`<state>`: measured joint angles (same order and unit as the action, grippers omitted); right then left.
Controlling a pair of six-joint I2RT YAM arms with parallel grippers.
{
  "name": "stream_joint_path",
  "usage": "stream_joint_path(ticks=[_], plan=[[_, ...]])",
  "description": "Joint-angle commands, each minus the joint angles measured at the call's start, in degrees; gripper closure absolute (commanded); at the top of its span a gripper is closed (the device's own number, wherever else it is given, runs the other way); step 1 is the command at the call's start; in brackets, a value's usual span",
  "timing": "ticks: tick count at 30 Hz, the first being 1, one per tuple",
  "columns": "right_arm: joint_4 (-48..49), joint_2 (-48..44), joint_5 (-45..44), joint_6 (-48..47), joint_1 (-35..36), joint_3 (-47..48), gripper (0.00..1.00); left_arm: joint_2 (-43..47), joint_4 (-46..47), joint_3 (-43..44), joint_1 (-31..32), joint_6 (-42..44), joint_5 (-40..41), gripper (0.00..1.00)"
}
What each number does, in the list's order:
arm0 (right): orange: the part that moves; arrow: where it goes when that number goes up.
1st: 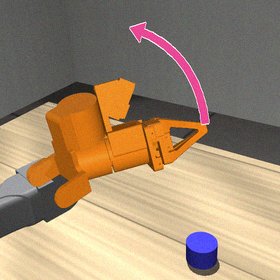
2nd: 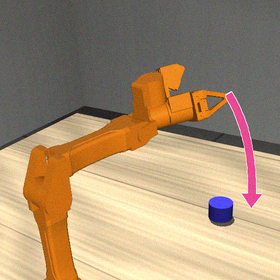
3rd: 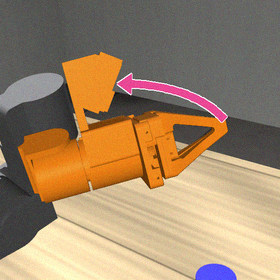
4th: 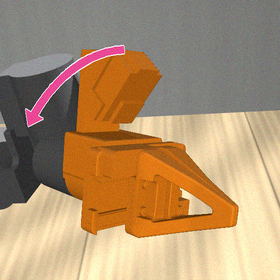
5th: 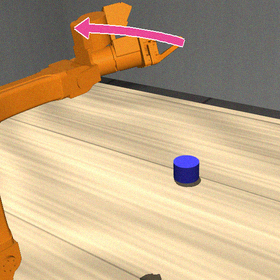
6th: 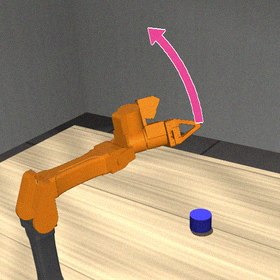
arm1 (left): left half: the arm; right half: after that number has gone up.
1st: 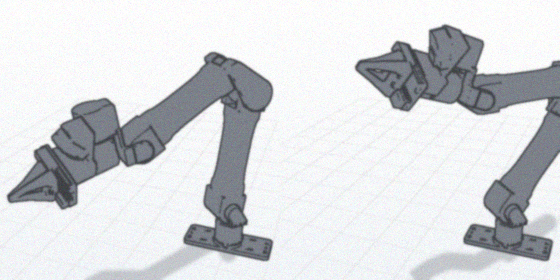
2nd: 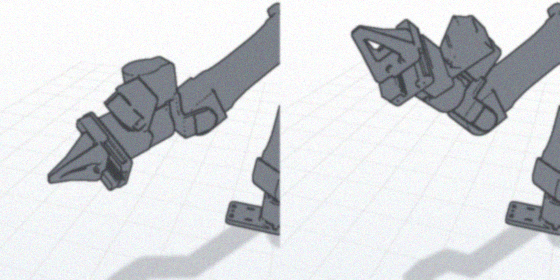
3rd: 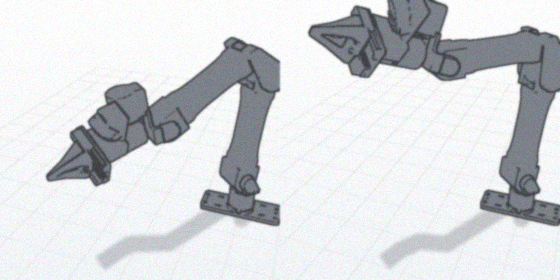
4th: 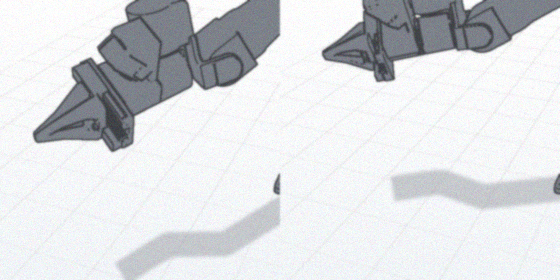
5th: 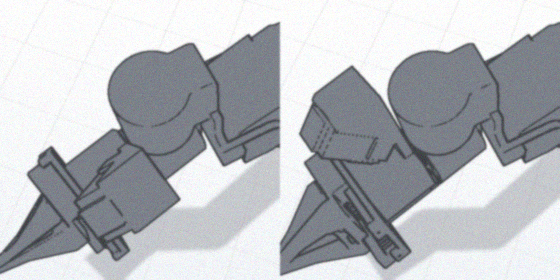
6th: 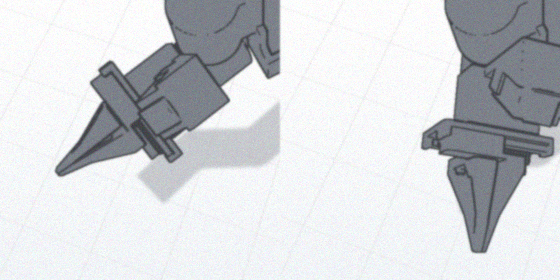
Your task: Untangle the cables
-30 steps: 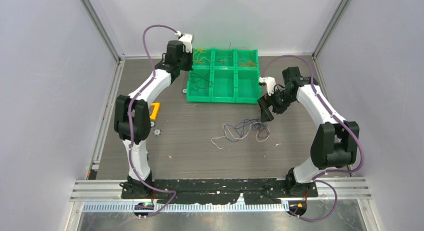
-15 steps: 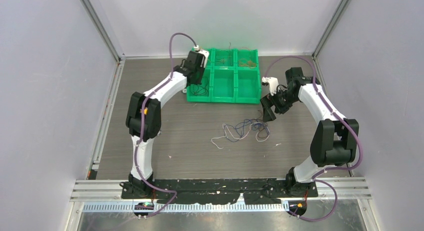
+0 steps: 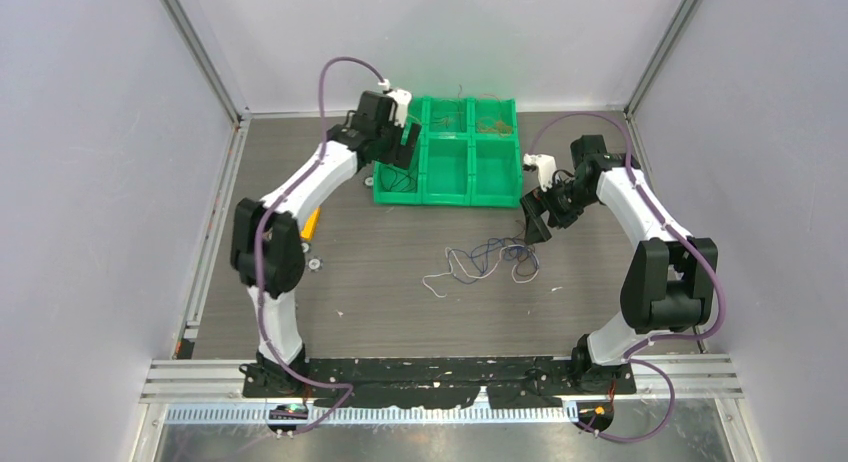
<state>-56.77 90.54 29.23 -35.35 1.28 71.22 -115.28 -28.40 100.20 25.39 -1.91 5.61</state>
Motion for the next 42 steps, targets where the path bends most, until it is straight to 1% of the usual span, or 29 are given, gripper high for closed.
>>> stream_joint_path(ticks=[1,2,5,8,9,11,13,14,15,16,17,18,20,22,23,25,27,29,32,34,35,37,38,39,40,41,42], plan=[[2.85,-0.37,-1.93,1.73,0.14,-1.02,0.04,15.96,3.11,-5.98,0.05,0.26,-8.86,0.07],[3.72,0.36,-2.7,1.97,0.48,-1.1,0.04,18.33,3.98,-8.51,0.1,0.24,-10.45,0.02],[4.19,3.87,-4.14,3.24,1.44,-1.27,0.01,24.41,4.74,-13.8,0.1,0.32,-16.16,0.01],[4.26,7.12,-3.4,4.32,3.5,-1.52,0.05,30.03,4.21,-18.1,0.03,0.26,-21.08,0.0],[4.68,8.6,-3.42,5.07,4.57,-2.03,0.05,33.2,4.44,-19.97,0.02,0.46,-22.52,0.0],[6.61,10.5,-3.45,6.62,6.01,-2.73,0.11,38.16,4.76,-23.4,-0.07,1.34,-25.59,0.0],[8.46,11.89,-2.13,7.79,6.99,-2.98,0.23,43.2,4.03,-26.3,-0.35,1.68,-27.79,0.01],[9.03,12.27,-0.57,8.03,7.34,-3.0,0.33,45.52,3.25,-27.08,-0.61,2.58,-28.85,0.0],[9.13,12.64,0.26,8.02,8.3,-3.06,0.41,47.46,1.91,-27.39,-0.67,4.24,-29.87,0.0],[9.51,12.55,1.45,7.8,8.83,-3.26,0.58,49.28,-0.07,-27.31,-0.87,6.04,-31.03,0.0],[9.76,11.72,1.93,7.51,10.32,-3.91,0.69,50.67,-2.28,-27.07,-1.05,7.84,-32.34,0.0],[10.22,10.86,2.77,6.77,11.25,-4.34,0.87,52.02,-4.33,-26.83,-1.12,9.62,-33.33,0.01],[11.29,7.36,4.98,5.6,14.05,-6.01,0.93,54.23,-7.17,-27.13,-1.32,10.88,-33.81,0.03],[12.63,1.12,5.77,4.5,17.29,-8.44,0.94,55.85,-9.07,-28.43,-1.68,11.32,-36.19,0.06],[13.17,-0.5,5.28,4.15,20.0,-8.94,0.94,56.5,-9.6,-29.39,-1.73,11.39,-37.17,0.07],[15.92,-4.83,2.52,3.12,23.74,-10.48,0.95,57.33,-9.92,-31.76,-1.74,11.82,-39.98,0.08],[19.3,-9.33,-0.78,1.9,26.01,-12.61,0.94,57.61,-8.93,-34.1,-1.74,11.45,-41.17,0.09],[22.6,-14.42,-4.1,-0.53,27.04,-15.36,0.94,57.72,-6.84,-36.65,-1.74,9.65,-42.59,0.11],[25.46,-24.43,-3.79,-7.82,27.59,-19.5,0.94,57.51,-3.05,-40.7,-1.78,6.89,-47.25,0.13],[25.38,-29.9,-3.14,-14.49,28.42,-20.72,0.95,56.42,-1.55,-43.15,-1.8,5.47,-50.61,0.15],[24.05,-31.21,-2.87,-19.3,28.78,-20.79,0.95,55.77,-1.38,-44.05,-1.83,6.03,-52.77,0.17],[20.71,-34.82,-2.67,-25.32,30.76,-20.21,0.95,54.31,-1.0,-45.79,-1.81,8.14,-53.66,0.22],[19.67,-35.17,-3.03,-26.62,33.25,-20.1,0.95,53.5,-0.32,-46.53,-1.9,8.61,-53.79,0.25],[17.86,-35.02,-5.26,-28.11,35.1,-20.13,0.94,52.52,0.23,-47.07,-1.89,9.18,-54.2,0.28],[17.1,-34.44,-6.92,-28.06,38.91,-20.35,0.95,51.27,0.49,-47.22,-1.85,9.69,-54.92,0.3],[15.7,-32.44,-9.59,-26.86,40.92,-20.47,0.92,50.02,0.58,-47.14,-1.9,9.59,-55.44,0.33],[14.35,-31.17,-10.4,-25.99,44.23,-20.32,0.79,48.84,0.92,-47.01,-1.92,8.58,-55.74,0.34]])
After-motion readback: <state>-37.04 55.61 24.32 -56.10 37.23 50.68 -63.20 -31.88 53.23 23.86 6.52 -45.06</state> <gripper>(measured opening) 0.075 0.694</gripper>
